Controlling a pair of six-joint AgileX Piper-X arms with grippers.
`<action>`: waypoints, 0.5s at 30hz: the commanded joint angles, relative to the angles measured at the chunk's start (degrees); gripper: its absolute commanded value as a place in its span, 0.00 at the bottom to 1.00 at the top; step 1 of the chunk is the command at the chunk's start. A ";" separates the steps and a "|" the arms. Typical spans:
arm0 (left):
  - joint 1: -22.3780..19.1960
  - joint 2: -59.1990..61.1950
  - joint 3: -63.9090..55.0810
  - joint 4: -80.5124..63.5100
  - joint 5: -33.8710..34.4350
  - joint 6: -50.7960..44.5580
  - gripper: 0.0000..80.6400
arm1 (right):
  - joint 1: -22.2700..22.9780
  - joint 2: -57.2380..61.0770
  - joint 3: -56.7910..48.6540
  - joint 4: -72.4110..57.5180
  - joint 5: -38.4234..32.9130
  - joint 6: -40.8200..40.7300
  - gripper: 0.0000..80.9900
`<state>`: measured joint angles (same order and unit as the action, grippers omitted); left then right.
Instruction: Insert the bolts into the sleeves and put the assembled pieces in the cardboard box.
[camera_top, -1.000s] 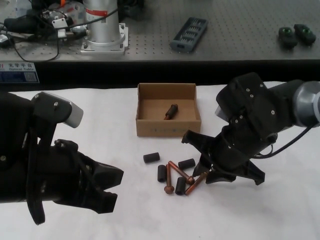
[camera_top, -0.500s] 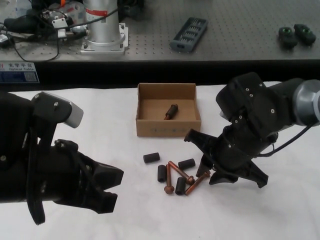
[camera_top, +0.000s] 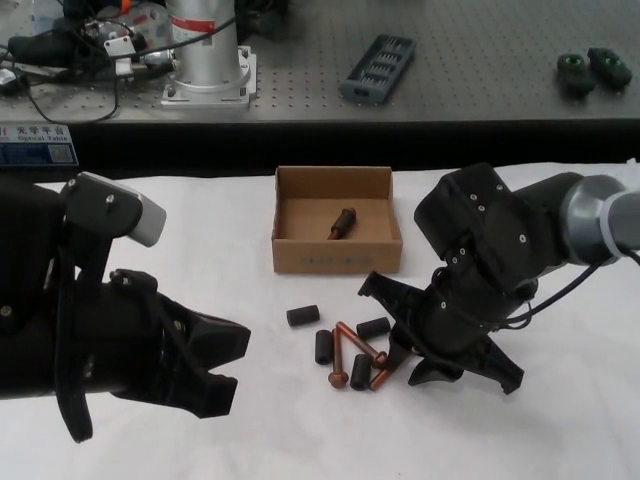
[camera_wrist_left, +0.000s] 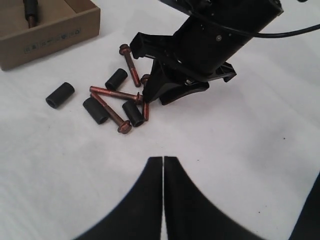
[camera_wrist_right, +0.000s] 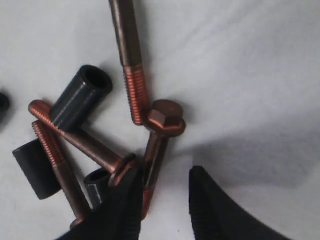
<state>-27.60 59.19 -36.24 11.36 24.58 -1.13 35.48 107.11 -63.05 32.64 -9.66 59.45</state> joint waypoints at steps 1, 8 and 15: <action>-0.15 -0.52 0.02 -1.25 0.21 -0.63 0.01 | 0.02 0.27 -0.55 -0.58 0.11 0.08 0.31; -0.15 -0.52 0.02 -1.25 0.21 -0.63 0.01 | 0.02 1.52 -0.55 -0.84 -0.32 0.08 0.31; -0.15 -0.52 0.02 -1.22 0.21 -0.16 0.01 | 0.02 1.98 -0.55 -0.80 -0.32 0.08 0.28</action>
<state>-27.60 59.19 -36.24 11.21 24.58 -1.13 35.48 107.88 -63.28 32.34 -9.66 59.45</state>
